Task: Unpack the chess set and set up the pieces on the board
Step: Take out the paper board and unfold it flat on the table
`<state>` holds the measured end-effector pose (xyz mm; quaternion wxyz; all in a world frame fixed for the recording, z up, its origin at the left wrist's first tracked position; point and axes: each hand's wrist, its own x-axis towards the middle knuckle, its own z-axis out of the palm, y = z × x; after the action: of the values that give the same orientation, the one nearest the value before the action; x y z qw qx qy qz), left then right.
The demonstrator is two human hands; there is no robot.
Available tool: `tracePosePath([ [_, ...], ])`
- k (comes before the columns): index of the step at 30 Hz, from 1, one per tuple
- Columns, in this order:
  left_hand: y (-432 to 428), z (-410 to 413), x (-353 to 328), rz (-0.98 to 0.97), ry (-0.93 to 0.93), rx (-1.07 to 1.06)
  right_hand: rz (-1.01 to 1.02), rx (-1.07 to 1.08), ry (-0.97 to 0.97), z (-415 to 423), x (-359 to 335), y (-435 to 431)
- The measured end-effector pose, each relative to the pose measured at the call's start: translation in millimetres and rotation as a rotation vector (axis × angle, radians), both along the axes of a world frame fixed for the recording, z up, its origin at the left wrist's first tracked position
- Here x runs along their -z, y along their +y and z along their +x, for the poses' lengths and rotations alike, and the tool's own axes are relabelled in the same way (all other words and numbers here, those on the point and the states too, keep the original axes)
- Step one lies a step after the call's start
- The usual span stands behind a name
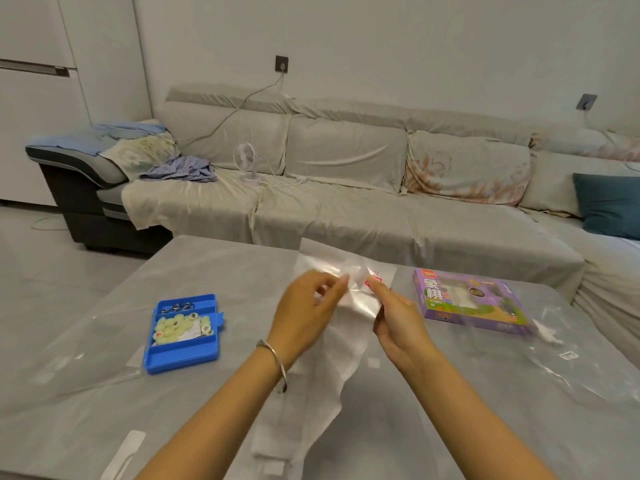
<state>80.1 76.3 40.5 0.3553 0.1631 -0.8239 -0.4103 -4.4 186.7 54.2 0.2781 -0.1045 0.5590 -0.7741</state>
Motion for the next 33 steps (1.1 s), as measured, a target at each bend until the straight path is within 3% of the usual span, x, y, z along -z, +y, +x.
tracePosePath([
  [2,13.4,-4.6,-0.5,0.273,0.017,0.117,-0.041,-0.025,0.038,4.2,-0.5,-1.7],
  [4,19.3,-10.9,0.0,0.386,0.082,0.091,-0.058,-0.059,0.079,8.1,-1.8,-2.4],
  [11,37.2,-14.4,-14.6,0.524,0.268,0.025,-0.016,-0.066,0.23,14.2,-6.0,-6.3],
  [16,40.8,-18.9,-13.5,0.475,0.301,-0.009,-0.034,-0.029,0.249,12.7,-8.2,-5.7],
  [26,13.0,-17.0,-21.5,0.799,0.309,-0.071,0.042,0.047,0.256,-3.1,-7.6,4.5],
  [29,-17.8,-8.3,-31.2,0.712,0.322,-0.197,0.056,0.134,0.26,-22.4,-13.9,15.8],
  [33,-63.7,0.7,-32.0,0.37,0.257,-0.31,0.223,0.298,0.394,-53.3,-14.9,36.2],
])
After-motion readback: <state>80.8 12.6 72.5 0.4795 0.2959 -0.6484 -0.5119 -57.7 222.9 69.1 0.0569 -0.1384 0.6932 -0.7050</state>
